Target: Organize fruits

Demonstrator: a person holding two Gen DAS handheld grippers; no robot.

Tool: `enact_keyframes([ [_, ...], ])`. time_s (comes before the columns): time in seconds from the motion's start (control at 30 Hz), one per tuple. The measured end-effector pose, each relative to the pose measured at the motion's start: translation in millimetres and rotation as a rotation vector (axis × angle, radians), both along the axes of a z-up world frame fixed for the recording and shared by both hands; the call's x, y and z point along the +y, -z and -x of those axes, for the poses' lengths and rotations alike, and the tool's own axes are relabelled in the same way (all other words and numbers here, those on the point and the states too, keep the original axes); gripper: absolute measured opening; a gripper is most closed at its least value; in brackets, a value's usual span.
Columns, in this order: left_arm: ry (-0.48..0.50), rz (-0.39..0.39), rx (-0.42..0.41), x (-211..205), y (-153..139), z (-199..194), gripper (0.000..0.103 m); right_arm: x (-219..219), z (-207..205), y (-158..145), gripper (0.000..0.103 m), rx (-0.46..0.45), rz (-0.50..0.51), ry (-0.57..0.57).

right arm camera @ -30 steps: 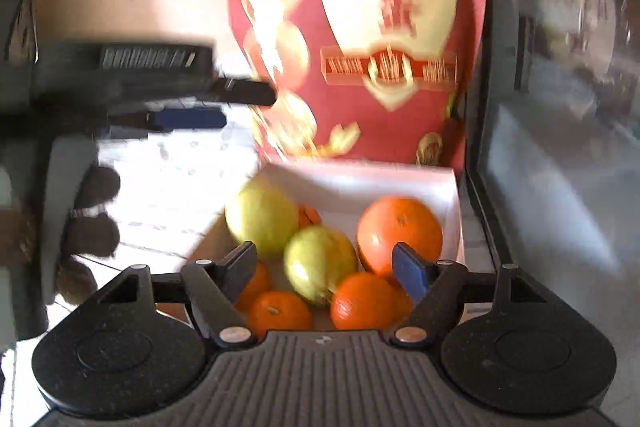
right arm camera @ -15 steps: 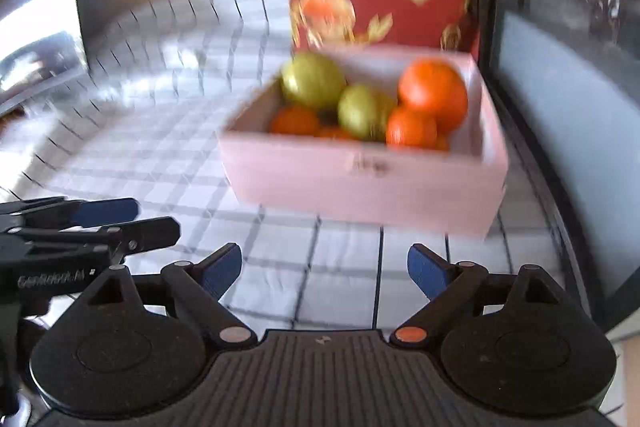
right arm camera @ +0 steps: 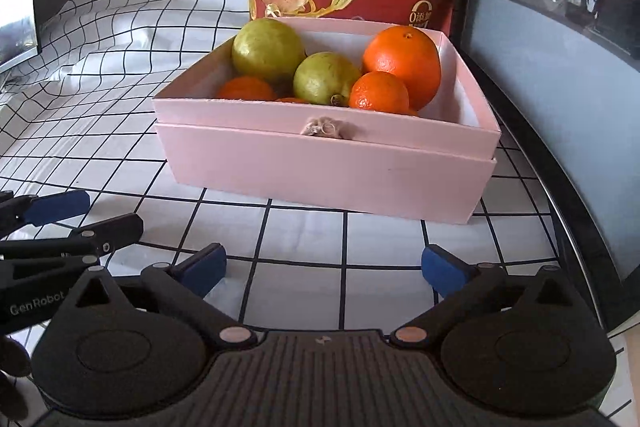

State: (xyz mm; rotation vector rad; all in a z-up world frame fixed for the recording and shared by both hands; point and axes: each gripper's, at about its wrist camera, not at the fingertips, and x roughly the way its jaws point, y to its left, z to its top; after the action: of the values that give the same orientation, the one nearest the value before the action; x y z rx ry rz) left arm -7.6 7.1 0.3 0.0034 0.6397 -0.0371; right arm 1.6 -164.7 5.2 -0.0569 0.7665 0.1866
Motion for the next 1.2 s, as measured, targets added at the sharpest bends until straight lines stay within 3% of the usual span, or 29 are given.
enact_keyframes([
  [0.17,-0.013,-0.004,0.001,-1.4,-0.1,1.8,0.064,-5.4,1.5,5.5,0.103,-0.050,-0.019,-0.015],
  [1.2,-0.013,-0.006,0.001,-1.2,-0.4,1.6,0.064,-4.1,-0.4,4.4,0.103,-0.048,-0.016,-0.011],
])
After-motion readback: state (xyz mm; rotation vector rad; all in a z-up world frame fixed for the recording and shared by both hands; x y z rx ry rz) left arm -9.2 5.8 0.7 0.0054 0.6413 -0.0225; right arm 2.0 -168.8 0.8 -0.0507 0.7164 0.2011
